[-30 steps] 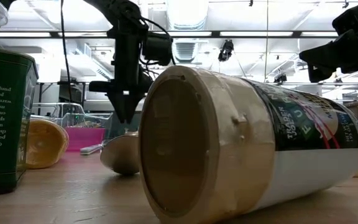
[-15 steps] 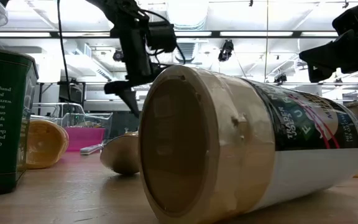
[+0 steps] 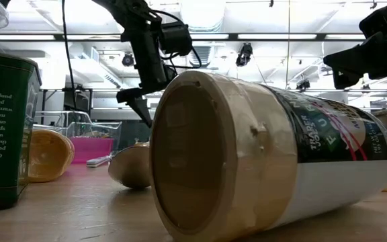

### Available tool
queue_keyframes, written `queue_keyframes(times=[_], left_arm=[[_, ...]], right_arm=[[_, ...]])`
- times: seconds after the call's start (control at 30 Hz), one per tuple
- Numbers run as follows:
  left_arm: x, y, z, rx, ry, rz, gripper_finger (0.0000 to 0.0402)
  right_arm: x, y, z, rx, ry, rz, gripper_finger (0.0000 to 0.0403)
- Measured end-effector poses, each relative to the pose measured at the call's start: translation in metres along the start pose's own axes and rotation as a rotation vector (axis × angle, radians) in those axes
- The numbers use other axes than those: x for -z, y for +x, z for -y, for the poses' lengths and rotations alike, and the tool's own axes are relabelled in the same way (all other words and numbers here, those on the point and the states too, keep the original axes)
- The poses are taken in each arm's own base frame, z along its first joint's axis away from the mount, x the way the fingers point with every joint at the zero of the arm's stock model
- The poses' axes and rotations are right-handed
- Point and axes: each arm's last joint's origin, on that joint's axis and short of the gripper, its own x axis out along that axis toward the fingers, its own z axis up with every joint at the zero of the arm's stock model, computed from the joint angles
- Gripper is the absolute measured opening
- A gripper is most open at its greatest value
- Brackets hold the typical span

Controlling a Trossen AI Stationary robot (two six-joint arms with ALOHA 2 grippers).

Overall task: Pick & Place Food Item
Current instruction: Put the red noodle pack into the clear bin

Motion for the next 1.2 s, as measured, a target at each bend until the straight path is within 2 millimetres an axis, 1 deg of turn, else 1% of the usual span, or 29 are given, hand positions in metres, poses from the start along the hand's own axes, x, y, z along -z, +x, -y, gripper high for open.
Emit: queue_keyframes(times=[0.17,0.3,0.53,0.67,0.83,1.07,1.13,1.2], left_arm=[[0.007,0.018,-0.004,-0.053,0.011,-0.035,0.0373],[0.014,0.031,-0.009,-0.053,-0.012,-0.058,0.0371],[0.014,0.039,-0.02,-0.08,-0.036,-0.07,0.0371],[0.009,0.043,-0.028,-0.084,-0.065,-0.087,0.0371],[0.007,0.051,-0.033,-0.015,-0.097,-0.101,0.0371],[0.011,0.063,-0.038,0.091,-0.153,-0.138,0.037],[0.01,0.063,-0.037,0.11,-0.156,-0.139,0.0367],[0.01,0.063,-0.036,0.123,-0.156,-0.139,0.0355]], right_arm=[[0.0,0.0,0.0,0.0,0.0,0.0,0.001],[0.0,0.0,0.0,0.0,0.0,0.0,0.001],[0.0,0.0,0.0,0.0,0.0,0.0,0.001],[0.0,0.0,0.0,0.0,0.0,0.0,0.001],[0.0,0.0,0.0,0.0,0.0,0.0,0.001],[0.0,0.0,0.0,0.0,0.0,0.0,0.001],[0.0,0.0,0.0,0.0,0.0,0.0,0.001],[0.0,0.0,0.0,0.0,0.0,0.0,0.001]])
